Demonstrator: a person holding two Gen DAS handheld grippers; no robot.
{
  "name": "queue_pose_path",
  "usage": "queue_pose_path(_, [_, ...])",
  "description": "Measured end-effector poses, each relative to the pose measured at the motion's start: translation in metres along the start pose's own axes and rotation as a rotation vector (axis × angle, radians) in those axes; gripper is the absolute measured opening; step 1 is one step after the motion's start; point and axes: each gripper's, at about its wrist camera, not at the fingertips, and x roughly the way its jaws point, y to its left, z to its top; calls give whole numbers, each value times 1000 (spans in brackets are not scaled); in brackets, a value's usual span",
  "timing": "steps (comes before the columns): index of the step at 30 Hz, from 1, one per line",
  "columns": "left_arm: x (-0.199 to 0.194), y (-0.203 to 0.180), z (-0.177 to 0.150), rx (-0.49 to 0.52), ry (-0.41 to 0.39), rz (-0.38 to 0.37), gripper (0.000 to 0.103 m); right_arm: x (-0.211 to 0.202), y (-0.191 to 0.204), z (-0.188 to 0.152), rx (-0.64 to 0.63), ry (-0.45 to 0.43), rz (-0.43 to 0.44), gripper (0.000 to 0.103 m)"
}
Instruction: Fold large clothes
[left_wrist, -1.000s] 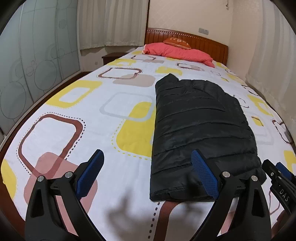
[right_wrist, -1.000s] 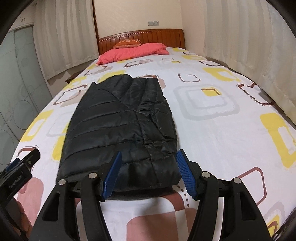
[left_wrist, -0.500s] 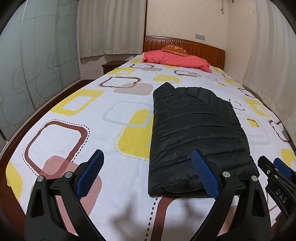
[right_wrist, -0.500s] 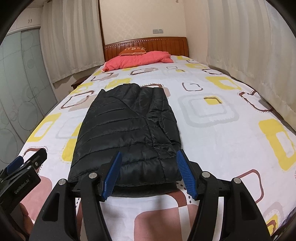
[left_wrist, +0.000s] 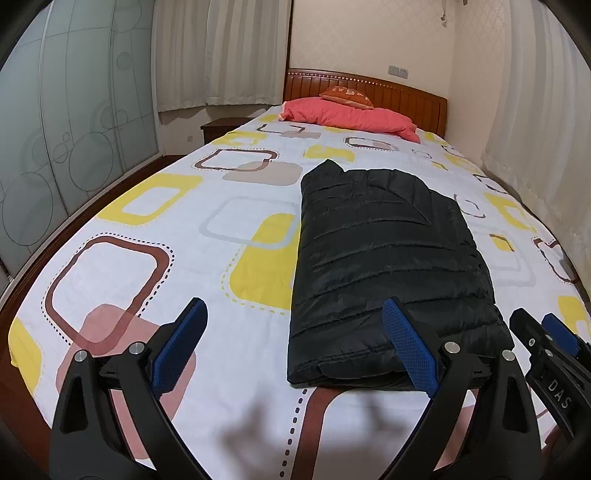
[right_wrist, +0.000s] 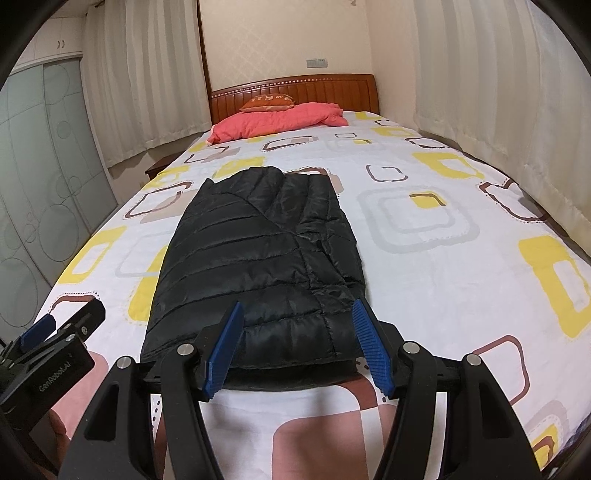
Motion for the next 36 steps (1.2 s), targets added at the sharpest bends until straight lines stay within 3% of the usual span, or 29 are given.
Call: queue_pose_path(36, [0, -1, -1, -10, -2, -7, 96, 0, 1, 2, -3, -1, 5, 61])
